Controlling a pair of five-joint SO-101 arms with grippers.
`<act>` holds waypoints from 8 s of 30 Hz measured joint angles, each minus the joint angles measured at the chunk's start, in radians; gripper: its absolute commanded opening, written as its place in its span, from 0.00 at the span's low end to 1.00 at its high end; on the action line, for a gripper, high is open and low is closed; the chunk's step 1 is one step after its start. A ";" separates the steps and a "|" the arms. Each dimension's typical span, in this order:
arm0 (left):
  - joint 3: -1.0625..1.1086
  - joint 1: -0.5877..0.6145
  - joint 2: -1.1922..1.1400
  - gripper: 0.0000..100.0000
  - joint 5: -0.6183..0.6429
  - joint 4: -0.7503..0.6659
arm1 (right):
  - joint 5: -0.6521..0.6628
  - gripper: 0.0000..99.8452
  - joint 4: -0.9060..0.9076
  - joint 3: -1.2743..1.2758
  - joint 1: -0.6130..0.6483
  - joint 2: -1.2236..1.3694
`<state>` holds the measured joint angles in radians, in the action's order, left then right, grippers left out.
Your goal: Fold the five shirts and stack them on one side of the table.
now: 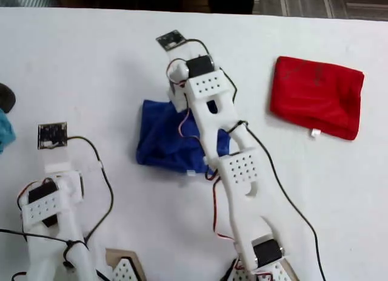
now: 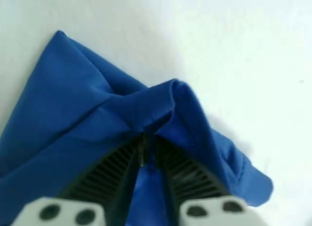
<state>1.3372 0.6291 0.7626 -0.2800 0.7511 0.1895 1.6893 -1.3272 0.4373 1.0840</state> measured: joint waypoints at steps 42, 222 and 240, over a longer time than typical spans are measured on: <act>0.000 0.002 0.000 0.03 0.000 0.000 | 0.057 0.15 0.055 0.207 -0.021 -0.044; -2.871 -0.597 -1.966 0.03 0.456 1.017 | -0.008 0.02 -0.674 2.232 -0.072 -1.539; -2.642 -0.710 -1.969 0.03 0.465 0.999 | -0.008 0.02 -0.778 2.243 -0.075 -1.537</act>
<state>-1.3050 -0.0813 -1.2060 0.1849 1.7499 0.1818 0.9114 0.9160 0.3621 -0.4534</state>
